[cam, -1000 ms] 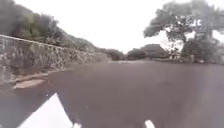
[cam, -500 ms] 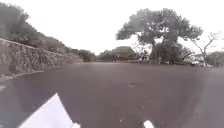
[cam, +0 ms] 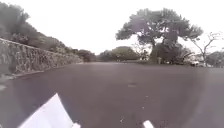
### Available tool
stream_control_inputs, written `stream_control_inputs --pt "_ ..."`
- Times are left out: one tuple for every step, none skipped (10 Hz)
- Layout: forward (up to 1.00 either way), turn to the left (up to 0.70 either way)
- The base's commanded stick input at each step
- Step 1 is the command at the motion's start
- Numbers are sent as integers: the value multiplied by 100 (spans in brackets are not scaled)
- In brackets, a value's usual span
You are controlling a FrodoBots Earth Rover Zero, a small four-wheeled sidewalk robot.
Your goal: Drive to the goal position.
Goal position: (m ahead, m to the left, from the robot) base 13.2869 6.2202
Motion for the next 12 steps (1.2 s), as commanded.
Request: stream_control_inputs --pt "50 0" --pt "50 0" --pt "50 0" --pt "50 0" --pt "50 0" --pt "50 0" --pt "50 0" --pt "50 0" --pt "50 0" --pt "50 0" --pt "50 0" --pt "50 0"
